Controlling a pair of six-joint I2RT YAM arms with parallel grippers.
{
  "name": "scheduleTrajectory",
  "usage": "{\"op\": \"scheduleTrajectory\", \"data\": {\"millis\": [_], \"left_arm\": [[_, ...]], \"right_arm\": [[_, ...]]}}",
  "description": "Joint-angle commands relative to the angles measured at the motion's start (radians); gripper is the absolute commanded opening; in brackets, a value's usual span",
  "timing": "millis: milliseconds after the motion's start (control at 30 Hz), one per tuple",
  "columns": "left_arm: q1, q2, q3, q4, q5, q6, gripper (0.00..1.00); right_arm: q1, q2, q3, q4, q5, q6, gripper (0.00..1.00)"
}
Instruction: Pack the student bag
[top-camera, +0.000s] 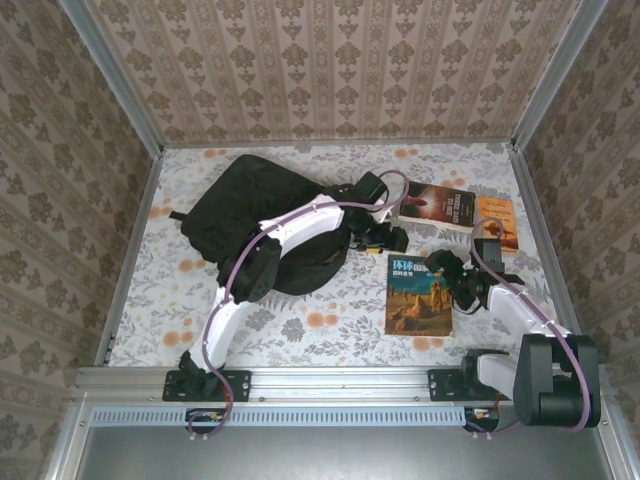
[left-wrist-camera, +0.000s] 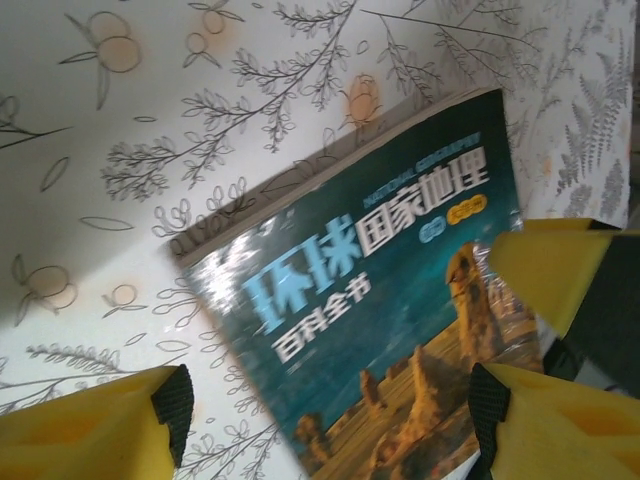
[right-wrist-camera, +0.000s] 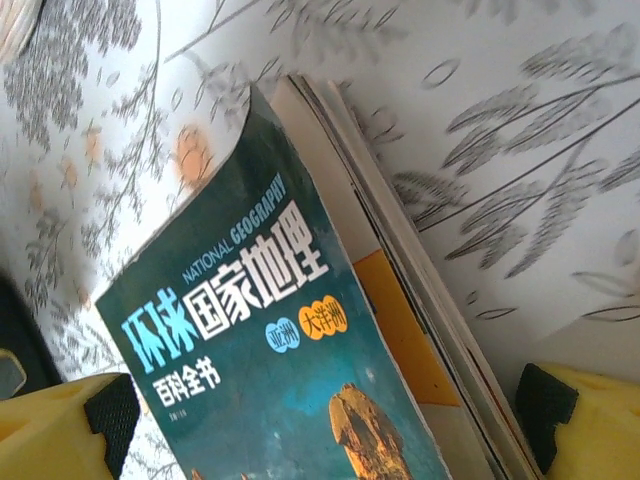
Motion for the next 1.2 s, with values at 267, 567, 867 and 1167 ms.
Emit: {"op": "scheduleTrajectory", "data": {"millis": [267,567,867,1167], "left_arm": [[0.005,0.084,0.017,-0.037,0.118,-0.015,0.73],[0.023,0.100,0.020,-0.025,0.106,-0.027,0.75],[0.033,0.123,0.087,-0.039,0.121,-0.039,0.75],[0.044,-0.035,-0.172,-0.009,0.002,0.008,0.76]], "right_arm": [[0.098,0.055,-0.042,-0.022,-0.248,-0.003,0.98],[0.101,-0.023,-0.050,-0.049,-0.251,0.013,0.98],[0.098,-0.021,-0.047,-0.049,-0.254,-0.007,0.95],[0.087,-0.028,-0.045,-0.124,-0.160,-0.055,0.94]]}}
